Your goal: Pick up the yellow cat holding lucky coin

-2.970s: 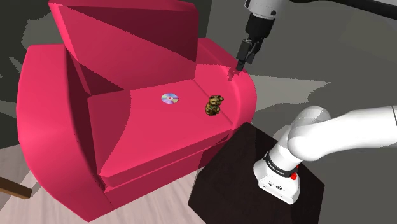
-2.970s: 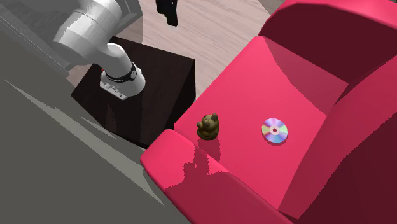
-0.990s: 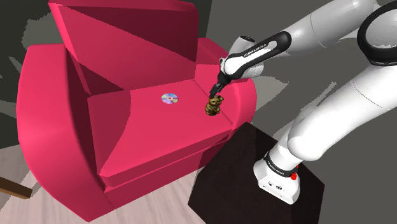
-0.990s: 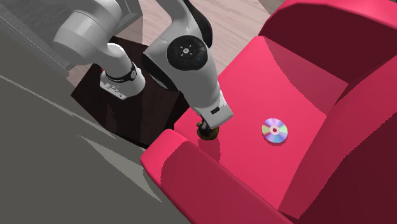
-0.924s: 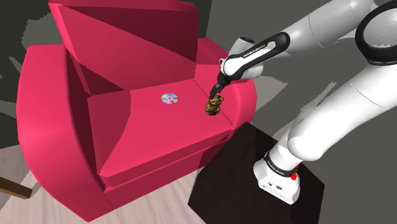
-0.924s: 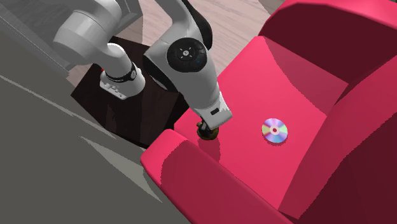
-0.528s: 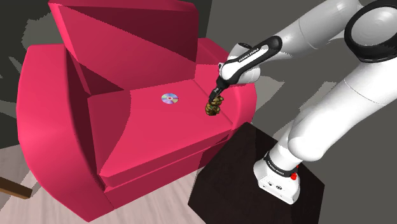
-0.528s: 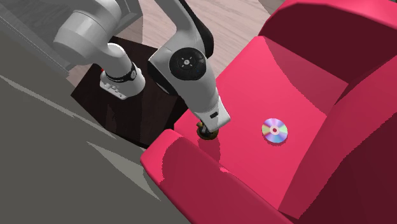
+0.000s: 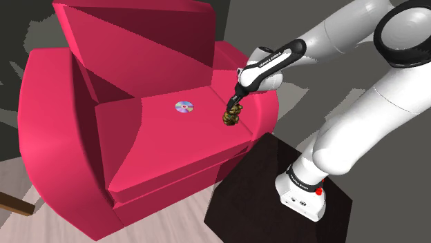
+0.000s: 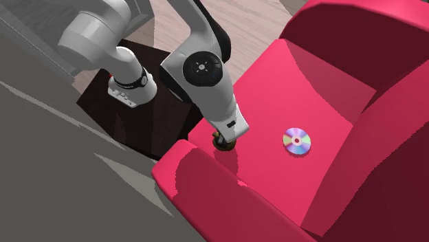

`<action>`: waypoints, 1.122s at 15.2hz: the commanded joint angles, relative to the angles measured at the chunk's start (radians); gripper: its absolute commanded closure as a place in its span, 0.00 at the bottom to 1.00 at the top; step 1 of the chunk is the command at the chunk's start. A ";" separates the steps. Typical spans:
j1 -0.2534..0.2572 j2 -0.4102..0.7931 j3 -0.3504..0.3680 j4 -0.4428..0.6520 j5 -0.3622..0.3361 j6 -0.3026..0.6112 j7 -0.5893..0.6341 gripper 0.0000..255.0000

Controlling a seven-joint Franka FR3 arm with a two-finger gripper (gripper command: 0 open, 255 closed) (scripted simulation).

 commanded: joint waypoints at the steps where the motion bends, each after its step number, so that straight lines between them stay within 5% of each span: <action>1: -0.001 0.003 -0.001 0.001 0.000 -0.002 0.001 1.00; 17: -0.049 -0.180 0.034 0.066 -0.121 -0.242 0.106 1.00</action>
